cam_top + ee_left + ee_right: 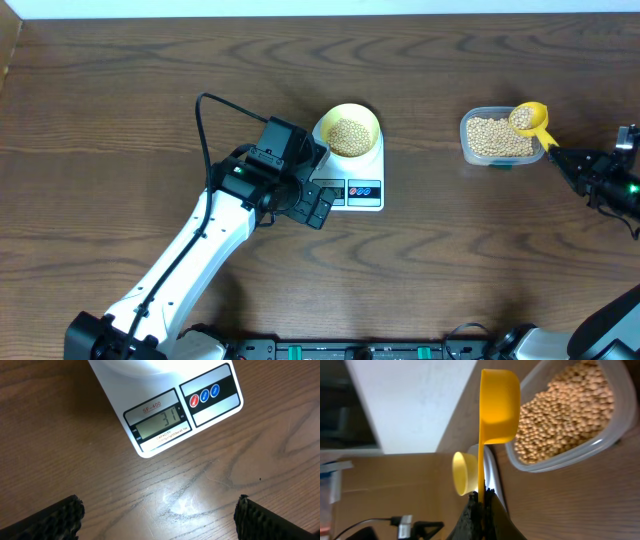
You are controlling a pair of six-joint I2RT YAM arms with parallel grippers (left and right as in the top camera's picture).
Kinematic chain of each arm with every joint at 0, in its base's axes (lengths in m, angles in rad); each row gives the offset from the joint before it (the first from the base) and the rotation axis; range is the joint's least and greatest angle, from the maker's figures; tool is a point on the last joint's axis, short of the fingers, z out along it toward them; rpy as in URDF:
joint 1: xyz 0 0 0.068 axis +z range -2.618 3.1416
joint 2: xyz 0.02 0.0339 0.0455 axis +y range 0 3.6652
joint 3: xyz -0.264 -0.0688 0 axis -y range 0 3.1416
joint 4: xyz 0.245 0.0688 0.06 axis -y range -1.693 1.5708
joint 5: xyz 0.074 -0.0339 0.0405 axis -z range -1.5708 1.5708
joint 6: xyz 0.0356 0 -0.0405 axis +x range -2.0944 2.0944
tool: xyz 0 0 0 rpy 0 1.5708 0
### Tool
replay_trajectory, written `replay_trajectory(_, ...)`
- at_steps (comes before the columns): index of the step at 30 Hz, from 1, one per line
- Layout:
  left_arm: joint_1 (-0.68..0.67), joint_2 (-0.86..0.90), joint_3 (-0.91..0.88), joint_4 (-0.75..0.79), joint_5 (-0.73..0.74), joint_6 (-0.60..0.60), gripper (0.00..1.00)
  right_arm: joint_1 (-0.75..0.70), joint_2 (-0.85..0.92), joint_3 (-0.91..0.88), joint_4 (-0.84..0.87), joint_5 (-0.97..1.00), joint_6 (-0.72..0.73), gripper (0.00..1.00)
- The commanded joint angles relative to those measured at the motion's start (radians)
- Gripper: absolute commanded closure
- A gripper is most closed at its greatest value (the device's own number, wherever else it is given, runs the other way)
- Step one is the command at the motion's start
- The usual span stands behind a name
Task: Scoop item into bowl and weigh 50g on scale
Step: 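Lift the filled scoop and carry it over the yellow bowl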
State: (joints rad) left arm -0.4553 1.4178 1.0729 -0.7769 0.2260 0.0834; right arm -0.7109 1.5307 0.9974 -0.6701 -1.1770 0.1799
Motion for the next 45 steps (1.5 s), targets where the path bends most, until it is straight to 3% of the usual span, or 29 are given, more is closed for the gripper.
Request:
replay_trajectory(1, 0.0, 0.008, -0.011, 0.001, -0.01, 0.013, 0.02, -0.01, 0.001, 0.003, -0.013, -0.175, 0.008, 0.99)
replay_trajectory(8, 0.0, 0.008, -0.011, 0.001, -0.01, 0.013, 0.02, 0.008, 0.001, 0.003, -0.029, -0.274, 0.053, 0.98)
replay_trajectory(14, 0.0, 0.008, -0.011, 0.001, -0.01, 0.013, 0.02, 0.145, 0.001, 0.003, 0.012, -0.273, 0.126, 0.99)
replay_trajectory(23, 0.0, 0.008, -0.011, 0.001, -0.01, 0.013, 0.02, 0.424, 0.001, 0.003, 0.468, -0.152, 0.556, 0.99)
replay_trajectory(30, 0.0, 0.008, -0.011, 0.001, -0.01, 0.013, 0.02, 0.603, 0.001, 0.003, 0.655, -0.073, 0.708, 0.99)
replay_trajectory(34, 0.0, 0.008, -0.011, 0.001, -0.01, 0.013, 0.02, 0.687, 0.002, 0.003, 0.7, 0.011, 0.689, 0.99)
replay_trajectory(36, -0.001, 0.008, -0.011, 0.001, -0.01, 0.013, 0.02, 0.737, 0.002, 0.003, 0.704, 0.062, 0.552, 0.99)
replay_trajectory(41, 0.0, 0.008, -0.011, 0.001, -0.01, 0.013, 0.02, 0.813, 0.002, 0.003, 0.693, 0.113, 0.366, 0.99)
replay_trajectory(45, 0.0, 0.008, -0.011, 0.001, -0.01, 0.013, 0.02, 0.83, 0.006, 0.003, 0.636, 0.218, 0.352, 0.99)
